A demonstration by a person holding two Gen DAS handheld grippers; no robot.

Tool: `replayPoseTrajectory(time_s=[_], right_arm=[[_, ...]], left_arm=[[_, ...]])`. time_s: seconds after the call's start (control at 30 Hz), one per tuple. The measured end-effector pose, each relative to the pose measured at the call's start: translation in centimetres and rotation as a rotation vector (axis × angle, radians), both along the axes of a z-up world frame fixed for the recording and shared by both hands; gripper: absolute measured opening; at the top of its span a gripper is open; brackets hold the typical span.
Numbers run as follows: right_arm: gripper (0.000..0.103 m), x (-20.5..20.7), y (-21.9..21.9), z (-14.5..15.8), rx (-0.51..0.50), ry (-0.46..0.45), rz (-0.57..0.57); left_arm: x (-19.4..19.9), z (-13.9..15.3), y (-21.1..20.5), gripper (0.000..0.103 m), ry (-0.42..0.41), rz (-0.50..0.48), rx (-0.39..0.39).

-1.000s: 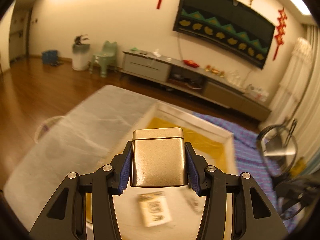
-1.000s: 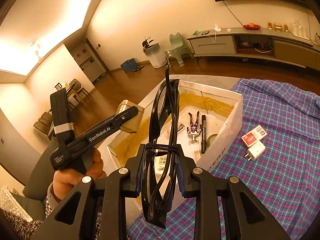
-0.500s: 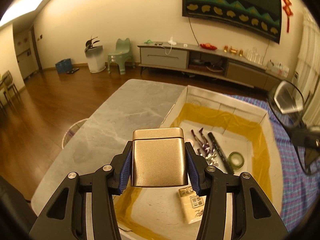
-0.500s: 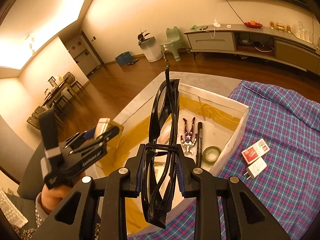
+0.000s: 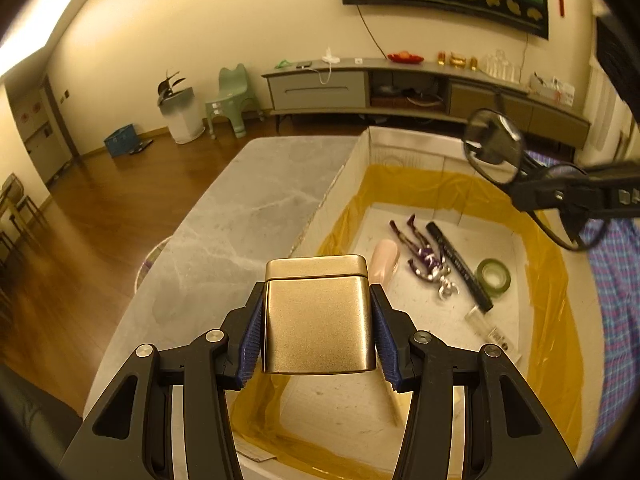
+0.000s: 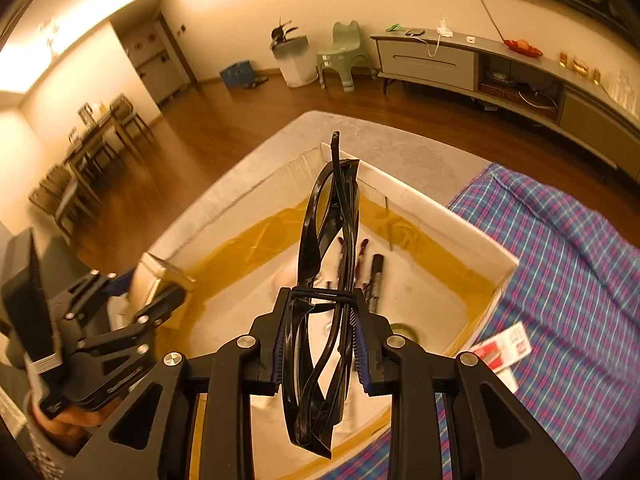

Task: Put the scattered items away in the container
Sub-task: 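Carry the gold tin and black glasses over the box with both tools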

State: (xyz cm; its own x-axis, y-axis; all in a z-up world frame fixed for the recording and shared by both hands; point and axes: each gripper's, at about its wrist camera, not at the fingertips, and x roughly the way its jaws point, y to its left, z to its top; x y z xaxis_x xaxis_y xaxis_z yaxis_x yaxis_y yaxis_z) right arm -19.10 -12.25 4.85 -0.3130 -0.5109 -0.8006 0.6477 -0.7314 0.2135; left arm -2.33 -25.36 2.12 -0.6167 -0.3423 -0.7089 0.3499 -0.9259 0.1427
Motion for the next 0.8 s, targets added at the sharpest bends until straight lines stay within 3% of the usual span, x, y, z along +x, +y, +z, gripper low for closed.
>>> replayPoseTrajectory(time_s=[0.1, 0.3, 0.63, 0.8], right_arm=[[0.029, -0.9, -1.1, -0.8, 0.082, 0.016, 0.034], [0.029, -1.9, -2.7, -2.5, 0.239, 0.068, 0.098], [0.029, -3.2, -3.0, -3.9, 0.294, 0.059, 0.12], [0.029, -3.5, -2.8, -4.1, 0.297, 0.059, 0.117]], left_arm=[[0.0, -0.1, 0.1, 0.051, -0.006, -0.013, -0.002], [0.4, 0.9, 0.3, 0.051, 0.04, -0.07, 0.086], [-1.0, -1.3, 0.8, 0.052, -0.064, -0.073, 0.051], [-1.2, -1.4, 0.3, 0.052, -0.07, -0.034, 0.028]])
